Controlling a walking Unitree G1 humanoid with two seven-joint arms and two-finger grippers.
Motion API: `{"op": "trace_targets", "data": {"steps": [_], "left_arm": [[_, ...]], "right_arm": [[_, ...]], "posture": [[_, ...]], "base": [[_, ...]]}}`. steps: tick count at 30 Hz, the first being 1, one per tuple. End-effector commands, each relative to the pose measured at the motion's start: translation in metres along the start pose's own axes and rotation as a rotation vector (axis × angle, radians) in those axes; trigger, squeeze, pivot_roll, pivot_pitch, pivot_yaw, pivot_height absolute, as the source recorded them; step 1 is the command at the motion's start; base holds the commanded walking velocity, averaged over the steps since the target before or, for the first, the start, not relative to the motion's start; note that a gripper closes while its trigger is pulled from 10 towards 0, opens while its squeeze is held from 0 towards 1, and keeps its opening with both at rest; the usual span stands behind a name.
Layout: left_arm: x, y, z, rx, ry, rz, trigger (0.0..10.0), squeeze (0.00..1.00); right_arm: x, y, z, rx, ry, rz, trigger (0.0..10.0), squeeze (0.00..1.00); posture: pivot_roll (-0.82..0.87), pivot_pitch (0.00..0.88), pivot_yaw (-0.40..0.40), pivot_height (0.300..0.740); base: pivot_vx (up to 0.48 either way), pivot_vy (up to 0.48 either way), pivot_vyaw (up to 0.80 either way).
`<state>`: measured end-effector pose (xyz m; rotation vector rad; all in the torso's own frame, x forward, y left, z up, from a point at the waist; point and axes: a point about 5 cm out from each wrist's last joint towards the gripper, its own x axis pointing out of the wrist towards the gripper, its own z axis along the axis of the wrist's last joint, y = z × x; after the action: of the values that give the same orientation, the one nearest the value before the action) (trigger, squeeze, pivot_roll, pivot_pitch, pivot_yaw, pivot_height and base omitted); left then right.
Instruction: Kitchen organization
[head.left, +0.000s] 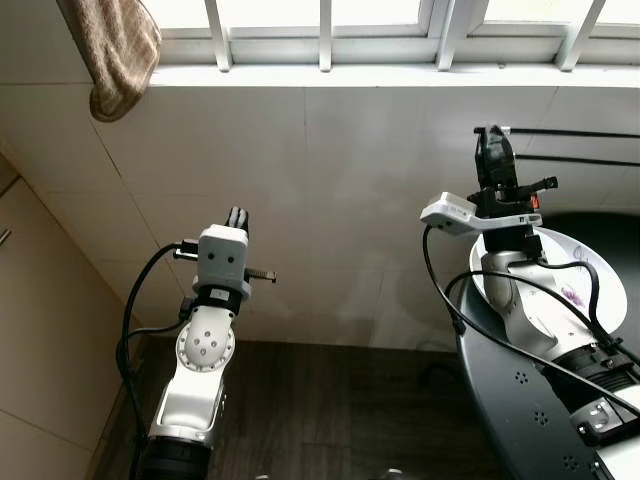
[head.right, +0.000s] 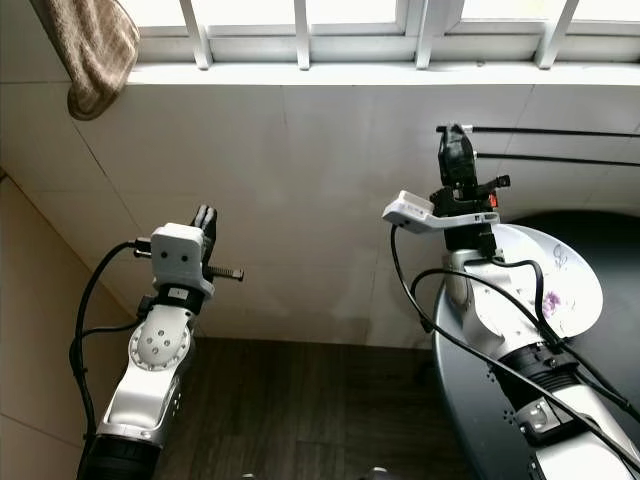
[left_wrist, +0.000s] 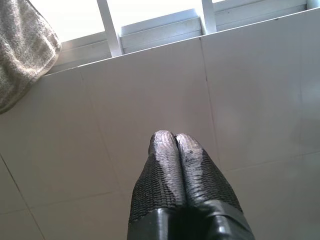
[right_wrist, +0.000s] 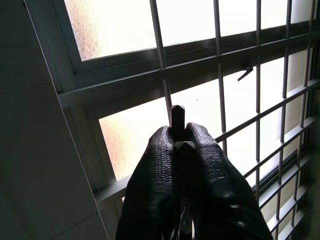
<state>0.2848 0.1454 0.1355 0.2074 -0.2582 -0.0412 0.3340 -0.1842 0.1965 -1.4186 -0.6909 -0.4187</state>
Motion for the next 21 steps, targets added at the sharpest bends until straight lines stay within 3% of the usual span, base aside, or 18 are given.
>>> {"op": "trace_targets", "data": {"steps": [1, 11, 15, 18, 21], "left_arm": [[0.0, 0.001, -0.002, -0.003, 0.008, 0.0, 10.0, 0.0], [0.0, 0.001, -0.002, -0.002, 0.01, 0.002, 10.0, 0.0], [-0.001, 0.001, -0.003, -0.005, 0.011, 0.001, 10.0, 0.0], [-0.001, 0.001, -0.003, -0.014, 0.016, 0.005, 10.0, 0.0], [-0.001, 0.001, -0.004, -0.013, 0.016, 0.006, 10.0, 0.0]], "right_arm": [[0.002, -0.007, -0.002, 0.007, -0.01, -0.037, 10.0, 0.0], [0.001, -0.007, 0.001, 0.049, -0.016, -0.049, 10.0, 0.0], [0.001, -0.008, 0.0, 0.115, -0.006, -0.051, 10.0, 0.0], [0.006, -0.015, 0.003, 0.164, -0.008, -0.067, 10.0, 0.0], [0.01, -0.02, 0.005, 0.136, -0.037, -0.091, 10.0, 0.0]], "posture": [[0.0, 0.018, 0.014, 0.74], [0.0, 0.019, 0.014, 0.74], [0.0, 0.018, 0.015, 0.74], [0.0, 0.018, 0.015, 0.74], [0.0, 0.015, 0.016, 0.74]], "base": [[0.0, 0.0, 0.0], [0.0, 0.0, 0.0], [0.0, 0.0, 0.0], [0.0, 0.0, 0.0], [0.0, 0.0, 0.0]]}}
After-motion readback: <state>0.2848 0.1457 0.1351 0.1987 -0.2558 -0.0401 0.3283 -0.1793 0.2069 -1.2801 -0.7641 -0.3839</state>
